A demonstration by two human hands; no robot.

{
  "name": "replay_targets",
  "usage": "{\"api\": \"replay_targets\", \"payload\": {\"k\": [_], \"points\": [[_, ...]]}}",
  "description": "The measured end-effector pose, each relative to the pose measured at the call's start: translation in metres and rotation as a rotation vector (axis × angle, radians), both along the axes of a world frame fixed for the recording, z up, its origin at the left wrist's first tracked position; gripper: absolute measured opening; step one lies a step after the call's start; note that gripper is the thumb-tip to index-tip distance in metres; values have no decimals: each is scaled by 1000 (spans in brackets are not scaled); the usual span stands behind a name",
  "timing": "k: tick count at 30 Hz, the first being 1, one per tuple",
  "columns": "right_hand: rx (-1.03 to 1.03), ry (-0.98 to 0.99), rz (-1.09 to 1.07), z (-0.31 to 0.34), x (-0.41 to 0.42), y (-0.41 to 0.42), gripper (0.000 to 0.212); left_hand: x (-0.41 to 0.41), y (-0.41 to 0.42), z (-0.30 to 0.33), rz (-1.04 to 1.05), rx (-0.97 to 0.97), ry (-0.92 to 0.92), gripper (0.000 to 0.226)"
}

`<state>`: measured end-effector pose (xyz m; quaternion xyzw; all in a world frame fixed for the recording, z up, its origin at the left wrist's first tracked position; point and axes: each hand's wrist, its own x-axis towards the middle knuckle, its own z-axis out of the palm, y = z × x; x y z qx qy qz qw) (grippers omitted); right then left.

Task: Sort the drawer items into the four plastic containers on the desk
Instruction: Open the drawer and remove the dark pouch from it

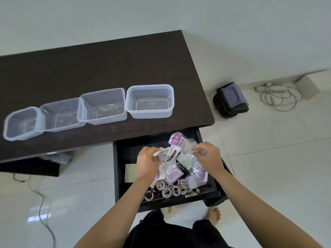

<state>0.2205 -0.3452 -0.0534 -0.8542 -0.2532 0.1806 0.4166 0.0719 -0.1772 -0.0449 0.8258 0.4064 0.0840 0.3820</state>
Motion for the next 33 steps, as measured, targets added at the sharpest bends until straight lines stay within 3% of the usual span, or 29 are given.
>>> {"api": "replay_targets", "payload": {"k": [9,18,26,33], "points": [[162,52,-54,12,58,-92,16,56,-95,32,189,32,-66,36],[121,95,-154,5,97,-173,15,123,-175,28,152,-7,-72,34],[-17,238,-281,-48,108,-210,18,179,-204,-27,-54,-59,91,36],[-127,298,-279,-150,114,-213,14,213,-217,-120,-139,-10,297,43]]}}
